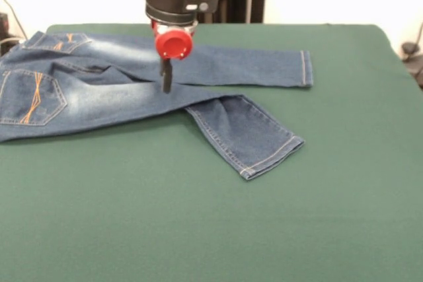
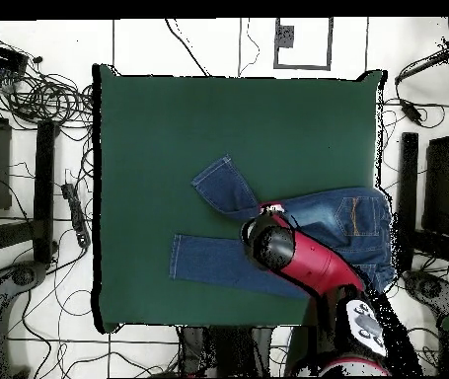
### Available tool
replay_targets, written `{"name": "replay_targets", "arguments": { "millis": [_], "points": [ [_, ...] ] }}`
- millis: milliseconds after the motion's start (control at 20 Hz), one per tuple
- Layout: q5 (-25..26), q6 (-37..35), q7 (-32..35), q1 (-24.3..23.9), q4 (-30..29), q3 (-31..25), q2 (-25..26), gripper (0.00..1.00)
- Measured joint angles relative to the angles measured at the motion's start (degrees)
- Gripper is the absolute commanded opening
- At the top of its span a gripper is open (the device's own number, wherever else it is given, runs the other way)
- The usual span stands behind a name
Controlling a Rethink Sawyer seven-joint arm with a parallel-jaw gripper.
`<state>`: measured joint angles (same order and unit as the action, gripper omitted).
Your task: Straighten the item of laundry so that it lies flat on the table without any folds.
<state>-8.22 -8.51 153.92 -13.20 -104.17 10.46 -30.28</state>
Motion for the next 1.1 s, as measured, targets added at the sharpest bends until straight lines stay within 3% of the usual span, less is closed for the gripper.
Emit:
{"name": "replay_targets", "arguments": {
  "millis": [350, 900, 1100],
  "points": [
    [-3.30, -0.09, 0.00, 4.61, -0.03, 1.04, -0.49, 1.00],
    [-8.81, -9.73, 0.00, 23.32, 3.77, 9.06, 0.90, 1.00],
    [-10.50, -10.21, 0.00, 24.78, 4.55, 9.54, 1.03, 1.00]
  ]
}}
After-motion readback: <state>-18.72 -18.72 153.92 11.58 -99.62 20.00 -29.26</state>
